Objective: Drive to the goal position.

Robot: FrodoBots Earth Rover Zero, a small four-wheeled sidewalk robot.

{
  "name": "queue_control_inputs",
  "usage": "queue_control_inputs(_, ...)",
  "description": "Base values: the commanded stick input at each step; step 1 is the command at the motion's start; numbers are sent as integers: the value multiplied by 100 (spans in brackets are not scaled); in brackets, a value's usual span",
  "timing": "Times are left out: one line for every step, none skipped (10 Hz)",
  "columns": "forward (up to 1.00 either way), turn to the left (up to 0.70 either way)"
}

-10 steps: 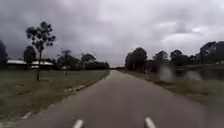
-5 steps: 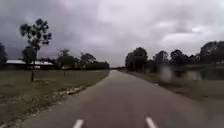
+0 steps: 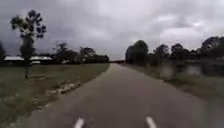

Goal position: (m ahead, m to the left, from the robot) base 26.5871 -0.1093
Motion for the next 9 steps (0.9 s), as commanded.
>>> queue_control_inputs(84, 3)
queue_control_inputs(84, 3)
queue_control_inputs(84, 3)
queue_control_inputs(84, 3)
queue_control_inputs(84, 3)
queue_control_inputs(84, 3)
queue_control_inputs(84, 3)
queue_control_inputs(84, 3)
queue_control_inputs(84, 3)
